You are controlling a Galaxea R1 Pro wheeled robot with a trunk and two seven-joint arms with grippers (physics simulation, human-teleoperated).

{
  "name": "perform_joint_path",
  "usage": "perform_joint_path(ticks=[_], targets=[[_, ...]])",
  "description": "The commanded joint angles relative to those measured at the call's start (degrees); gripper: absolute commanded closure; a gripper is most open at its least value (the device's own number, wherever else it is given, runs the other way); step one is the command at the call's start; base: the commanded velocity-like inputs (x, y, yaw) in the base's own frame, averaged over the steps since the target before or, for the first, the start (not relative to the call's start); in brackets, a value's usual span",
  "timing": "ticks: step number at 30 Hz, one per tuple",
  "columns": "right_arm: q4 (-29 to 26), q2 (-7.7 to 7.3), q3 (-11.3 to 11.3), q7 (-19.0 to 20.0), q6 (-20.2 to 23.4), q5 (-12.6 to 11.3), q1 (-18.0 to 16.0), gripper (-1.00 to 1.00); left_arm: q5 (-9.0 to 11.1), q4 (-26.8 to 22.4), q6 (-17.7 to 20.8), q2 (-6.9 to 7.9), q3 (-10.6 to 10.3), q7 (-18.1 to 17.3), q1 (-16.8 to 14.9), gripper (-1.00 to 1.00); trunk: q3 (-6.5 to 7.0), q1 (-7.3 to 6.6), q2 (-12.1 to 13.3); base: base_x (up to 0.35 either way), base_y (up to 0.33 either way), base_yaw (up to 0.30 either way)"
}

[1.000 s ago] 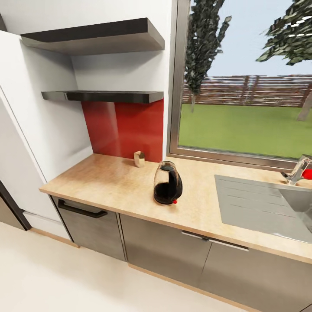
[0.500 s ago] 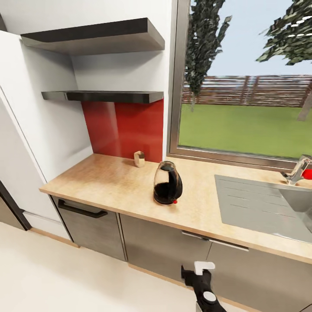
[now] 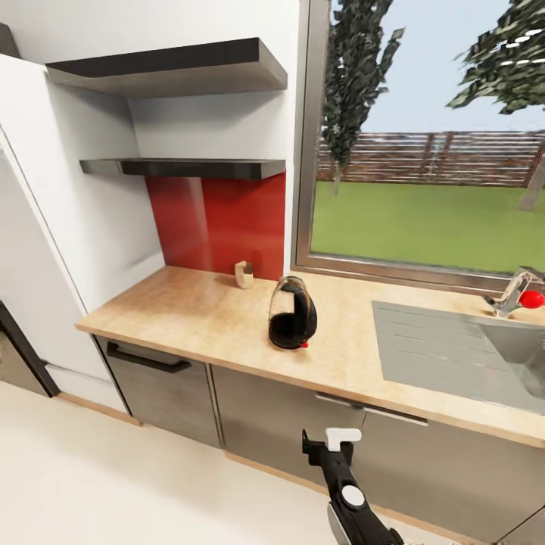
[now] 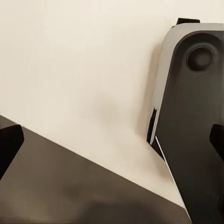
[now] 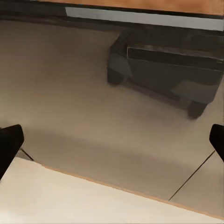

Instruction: Set up a coffee station on the kitchen countertop: keep the coffee maker on the countertop, move the bottle of coffee from the kitchen shelf to the counter next to the coffee maker, place a paper coffee filter on top of the coffee maker, put the saucer next to the coffee maker with the coffee cup on the saucer, and place the electric kettle next to the coffee maker.

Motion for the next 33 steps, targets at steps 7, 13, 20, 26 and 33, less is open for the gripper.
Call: perform_joint_path(ticks=[7,13,20,26,33], targets=[[-1.19,0.0,2.01,-0.51,-0.1,0.17,-0.05,-1.0,-0.22,-0.04,-0.02,-0.06,0.46,0.08,-0.04,-1.0,-0.13,0.01,-0.12,-0.054,0.0,0.0],[-1.76,0.0,2.11,-0.52,-0.1,0.21,-0.05,-1.0,-0.23,-0.04,-0.02,-0.07,0.51,0.08,-0.04,-1.0,-0.13,0.01,-0.12,-0.054,0.0,0.0],[-1.99,0.0,2.2,-0.51,-0.16,0.2,-0.05,-1.0,-0.28,-0.04,-0.02,-0.07,0.54,0.06,-0.04,-1.0,-0.13,0.01,-0.12,-0.243,0.0,0.0],[-1.96,0.0,2.29,-0.44,-0.19,0.18,-0.05,-1.0,-0.29,-0.04,-0.02,-0.07,0.53,0.04,-0.04,-1.0,-0.13,0.01,-0.12,-0.052,0.0,0.0],[-2.01,0.0,2.3,-0.44,-0.19,0.15,-0.05,-1.0,-0.29,-0.04,-0.02,-0.07,0.51,0.05,-0.05,-1.0,-0.13,0.01,-0.12,-0.004,0.0,0.0]])
